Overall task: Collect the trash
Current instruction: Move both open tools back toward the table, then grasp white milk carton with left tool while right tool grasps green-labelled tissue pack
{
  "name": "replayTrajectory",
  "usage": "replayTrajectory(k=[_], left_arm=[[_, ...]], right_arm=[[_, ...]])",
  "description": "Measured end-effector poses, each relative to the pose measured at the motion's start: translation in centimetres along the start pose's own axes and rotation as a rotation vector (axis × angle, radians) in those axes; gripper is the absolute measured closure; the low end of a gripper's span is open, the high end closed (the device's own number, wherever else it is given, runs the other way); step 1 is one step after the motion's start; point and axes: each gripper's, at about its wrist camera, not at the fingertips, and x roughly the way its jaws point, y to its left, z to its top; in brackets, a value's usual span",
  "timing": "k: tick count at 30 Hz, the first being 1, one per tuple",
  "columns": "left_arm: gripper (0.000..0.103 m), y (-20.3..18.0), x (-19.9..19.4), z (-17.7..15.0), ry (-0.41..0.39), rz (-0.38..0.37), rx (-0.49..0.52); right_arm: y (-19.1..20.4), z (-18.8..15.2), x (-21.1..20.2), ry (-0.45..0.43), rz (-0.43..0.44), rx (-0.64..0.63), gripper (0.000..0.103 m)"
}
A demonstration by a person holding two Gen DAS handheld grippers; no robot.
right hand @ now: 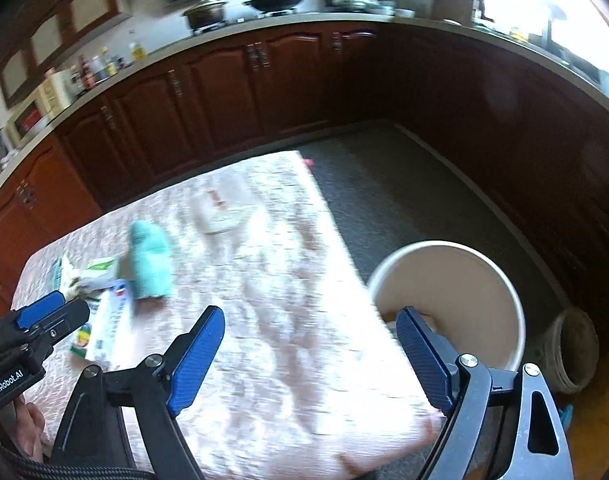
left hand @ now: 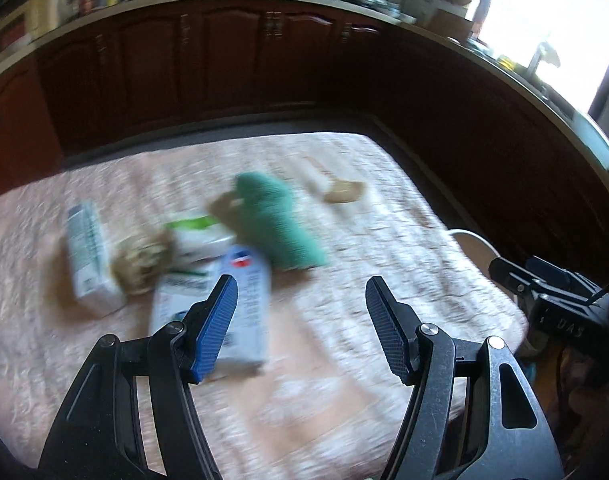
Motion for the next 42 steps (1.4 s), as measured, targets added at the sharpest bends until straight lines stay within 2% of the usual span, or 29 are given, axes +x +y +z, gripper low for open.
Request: replayTrajectory(k=[7, 15, 19, 27, 33, 38, 42], left_arm=[[0.037, 7.9, -1.5, -1.3, 0.013, 0.081, -0.107], [0.037, 13.9, -1.7, -2.0, 0.029, 0.143, -0.225], [0.037, 15.6, -0.9, -1.7, 0.044, 0.146, -0.279], [0.037, 18.2, 2.2, 1.0, 0.067, 0.167, -0.367], [0.037, 19.4, 5.4, 3.0, 0.104, 0.206, -0.396], [0.037, 20.4, 6.4, 3.4, 0.125, 0.199, -0.417], [0.037, 20.6, 6.8, 3.2, 0.142, 0.190, -0.426]], right_arm=[[5.5, -0.2, 1.8, 0.032, 0.066, -0.079, 0.017], [10.2, -0.5, 4.1, 0.085, 0.144, -0.138, 0.017], [11.9, -0.3, 5.0, 0.113, 0.215, -0.151, 0.017], [14.5, 0.4, 6.4, 0.147, 0.270, -0.191, 0.017], [16.6, 1.5, 7.9, 0.181, 0.334, -0.208, 0.017], [20.0, 2.9, 9.6, 0.223, 0.407, -0.230, 0.017], [23.2, 4.2, 12.3, 0.266, 0.412, -0.269, 0.017]])
